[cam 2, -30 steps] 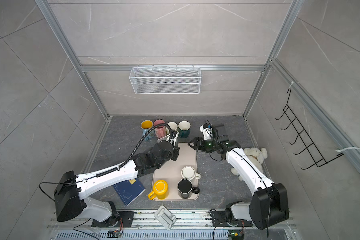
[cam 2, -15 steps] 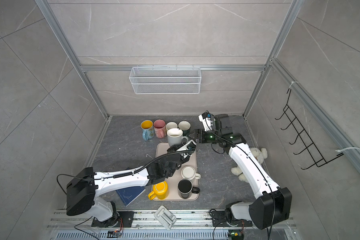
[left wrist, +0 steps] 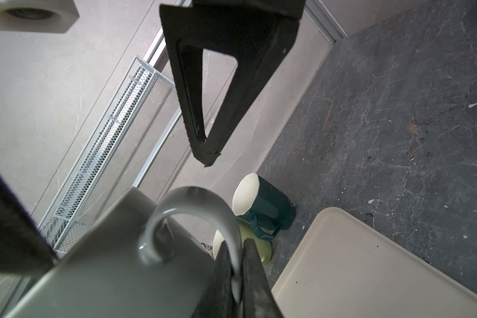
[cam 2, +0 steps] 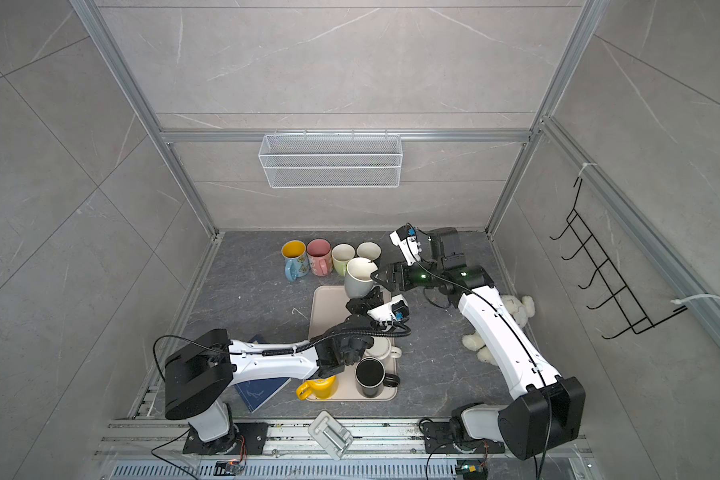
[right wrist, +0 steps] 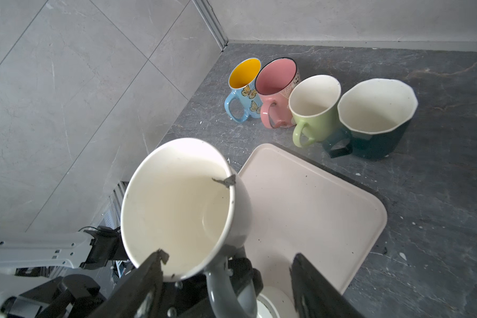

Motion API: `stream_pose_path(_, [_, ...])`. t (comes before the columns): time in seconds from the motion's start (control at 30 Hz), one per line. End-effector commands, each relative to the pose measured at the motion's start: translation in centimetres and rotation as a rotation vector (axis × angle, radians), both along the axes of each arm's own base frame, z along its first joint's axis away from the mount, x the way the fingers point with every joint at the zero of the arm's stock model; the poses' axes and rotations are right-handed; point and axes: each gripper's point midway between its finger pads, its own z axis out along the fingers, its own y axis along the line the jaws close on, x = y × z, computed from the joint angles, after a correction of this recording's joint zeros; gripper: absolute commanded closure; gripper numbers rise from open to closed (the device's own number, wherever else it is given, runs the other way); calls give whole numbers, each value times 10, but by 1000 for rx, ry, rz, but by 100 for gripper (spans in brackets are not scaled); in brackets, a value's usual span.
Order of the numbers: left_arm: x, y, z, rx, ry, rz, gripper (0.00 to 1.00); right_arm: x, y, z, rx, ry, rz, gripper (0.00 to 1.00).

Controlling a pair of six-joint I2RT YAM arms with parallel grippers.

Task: Turn the mug right side up
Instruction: Place the mug at the top-center of the table.

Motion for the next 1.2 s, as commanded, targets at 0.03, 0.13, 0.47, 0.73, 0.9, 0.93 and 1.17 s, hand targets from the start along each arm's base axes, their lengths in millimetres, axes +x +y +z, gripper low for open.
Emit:
stream_pose_path(0.03, [-3,19,61,-173,-84,30,100,-20,2,13,-6,-44,84,30])
stream_pose_path(0.13, [-5,22,61,-180,-72,28,100,-25,4,13,-3,-38,116,31])
stream_pose_path(0.47, [-7,25,62,-190,-51,14,100,-31,11,4,27,15,169,38])
stream_pose_path(0.73, [-7,25,65,-199,-53,13,100,-36,12,-1,23,35,193,44])
stream_pose_path(0.9, [-8,25,71,-210,-61,9,100,-34,8,-12,-20,60,171,47])
stream_pose_path(0.93, [-8,25,71,-211,-63,10,100,-34,7,-13,-23,63,171,48])
stream_pose_path(1.17, [-7,27,76,-217,-74,15,100,-35,6,-19,-43,75,173,50])
